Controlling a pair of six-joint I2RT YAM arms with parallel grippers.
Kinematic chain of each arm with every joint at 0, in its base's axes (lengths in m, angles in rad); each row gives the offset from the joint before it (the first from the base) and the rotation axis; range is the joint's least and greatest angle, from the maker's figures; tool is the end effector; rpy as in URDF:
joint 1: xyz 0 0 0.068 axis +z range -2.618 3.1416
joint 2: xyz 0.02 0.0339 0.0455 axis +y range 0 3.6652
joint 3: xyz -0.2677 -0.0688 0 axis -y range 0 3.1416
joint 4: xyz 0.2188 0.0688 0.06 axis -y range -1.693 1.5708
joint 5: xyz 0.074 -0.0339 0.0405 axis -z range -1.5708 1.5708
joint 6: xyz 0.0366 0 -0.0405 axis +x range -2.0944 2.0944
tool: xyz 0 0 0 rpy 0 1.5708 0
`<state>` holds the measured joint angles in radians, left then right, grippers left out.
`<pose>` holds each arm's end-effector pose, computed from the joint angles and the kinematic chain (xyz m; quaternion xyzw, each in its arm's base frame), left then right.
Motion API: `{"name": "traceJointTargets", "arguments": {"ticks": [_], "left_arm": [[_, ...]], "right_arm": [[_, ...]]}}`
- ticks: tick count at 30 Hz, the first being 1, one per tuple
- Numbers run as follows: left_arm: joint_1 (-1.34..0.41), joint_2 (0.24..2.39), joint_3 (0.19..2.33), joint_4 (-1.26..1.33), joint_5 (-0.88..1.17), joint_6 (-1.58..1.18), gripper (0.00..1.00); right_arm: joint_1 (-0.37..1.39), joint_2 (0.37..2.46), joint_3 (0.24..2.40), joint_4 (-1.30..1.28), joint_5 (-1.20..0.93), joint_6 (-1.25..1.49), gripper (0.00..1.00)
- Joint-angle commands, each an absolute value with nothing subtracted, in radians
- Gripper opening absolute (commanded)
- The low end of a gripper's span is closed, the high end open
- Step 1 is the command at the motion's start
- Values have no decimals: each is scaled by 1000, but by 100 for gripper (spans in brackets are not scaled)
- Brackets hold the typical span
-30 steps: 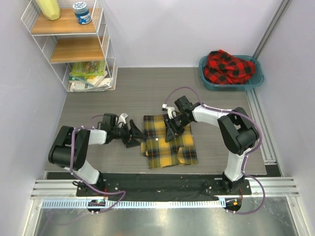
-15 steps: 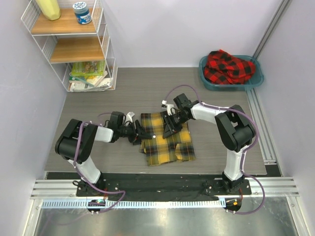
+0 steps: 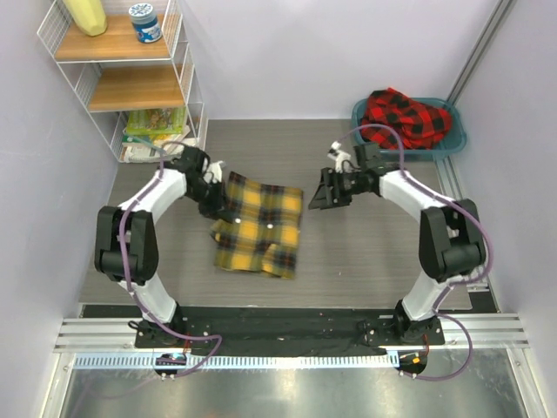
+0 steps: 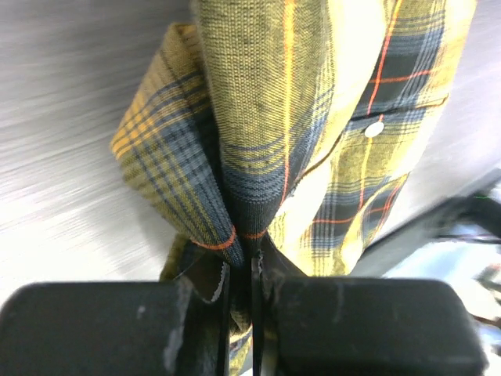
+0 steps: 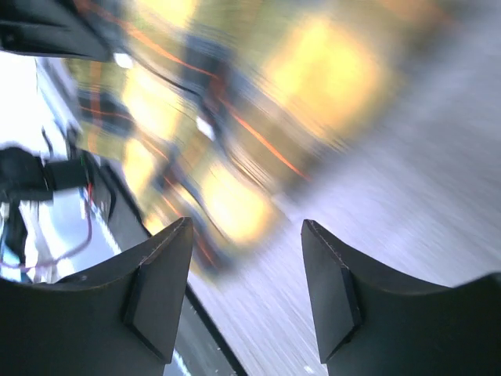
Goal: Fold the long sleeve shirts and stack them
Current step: Fold the shirt
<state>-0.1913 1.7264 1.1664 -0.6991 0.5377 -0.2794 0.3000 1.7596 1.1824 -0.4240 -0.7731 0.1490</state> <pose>0.3018 -0.0775 0.2122 -0.0007 0.9533 -0.2901 0.0843 0.3176 0.1250 0.2230 -0.1727 0.8784 0.4107 0.1732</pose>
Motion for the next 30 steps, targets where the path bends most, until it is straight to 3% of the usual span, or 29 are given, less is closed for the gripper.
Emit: {"name": "traceJointTargets", "arguments": {"ticks": [1, 5, 7, 11, 17, 21, 23, 26, 30], "left_arm": [[-160, 1681, 1429, -1217, 232, 76, 0], [-198, 1735, 1895, -1402, -77, 179, 0], [-274, 1765, 2008, -1477, -257, 215, 0], [-505, 1727, 1886, -1398, -469, 212, 0], [-737, 1807, 1530, -1121, -460, 48, 0], [-827, 2061, 1589, -1069, -420, 6, 0], [-848, 2140, 1716, -1101, -366, -40, 2], [-857, 2215, 1877, -1199, -240, -67, 20], [-882, 2128, 1957, -1233, -32, 27, 82]], "right_arm": [[235, 1622, 1149, -477, -810, 114, 64], [215, 1574, 1109, -495, -824, 97, 64], [203, 1556, 1086, -497, -831, 103, 64], [186, 1542, 1063, -495, -845, 104, 64], [155, 1529, 1009, -485, -859, 112, 64], [144, 1534, 966, -483, -868, 115, 64], [144, 1532, 950, -485, -868, 110, 64], [143, 1537, 937, -486, -864, 115, 65], [144, 1548, 934, -483, -862, 130, 71]]}}
